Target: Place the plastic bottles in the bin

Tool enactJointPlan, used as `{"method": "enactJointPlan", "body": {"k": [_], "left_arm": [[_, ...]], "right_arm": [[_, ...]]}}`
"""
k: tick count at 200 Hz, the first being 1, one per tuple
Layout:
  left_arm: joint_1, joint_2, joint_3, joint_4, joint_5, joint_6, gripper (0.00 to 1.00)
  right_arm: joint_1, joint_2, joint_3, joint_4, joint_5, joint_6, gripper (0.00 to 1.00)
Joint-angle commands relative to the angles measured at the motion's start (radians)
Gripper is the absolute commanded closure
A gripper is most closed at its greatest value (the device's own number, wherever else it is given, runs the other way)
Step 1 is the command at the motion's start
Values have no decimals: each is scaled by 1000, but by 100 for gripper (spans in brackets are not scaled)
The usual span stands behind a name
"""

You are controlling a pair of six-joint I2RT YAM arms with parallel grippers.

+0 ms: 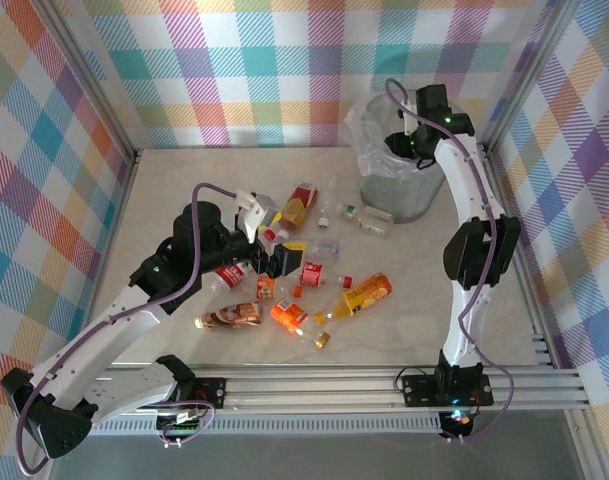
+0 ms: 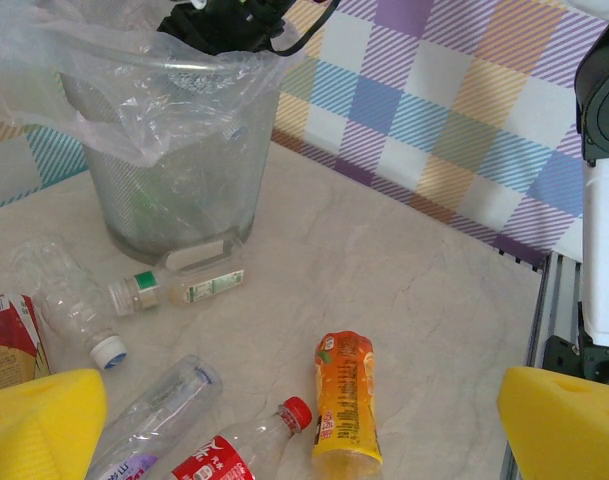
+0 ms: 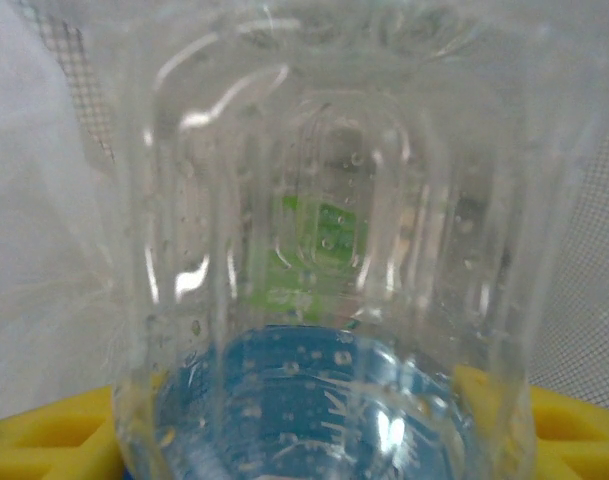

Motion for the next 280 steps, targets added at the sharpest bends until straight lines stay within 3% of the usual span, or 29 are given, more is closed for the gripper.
{"method": "enactJointPlan", "body": {"k": [1, 83, 181, 254, 280], "left_arm": [[-1, 3, 17, -7, -6, 12, 0], [-1, 9, 23, -15, -2, 11, 0], [-1, 5, 27, -12, 1, 1, 0], [-2, 3, 41, -25, 24, -6, 0], [-1, 1, 58, -54, 40, 21, 0]], "right_arm": [[-9, 17, 42, -56, -34, -22, 33], [-14, 16, 77, -77, -81, -9, 20], [-15, -80, 92, -35, -134, 103, 18], [-14, -261, -20, 47, -230, 147, 18], [1, -371, -137, 83, -291, 134, 18]]}}
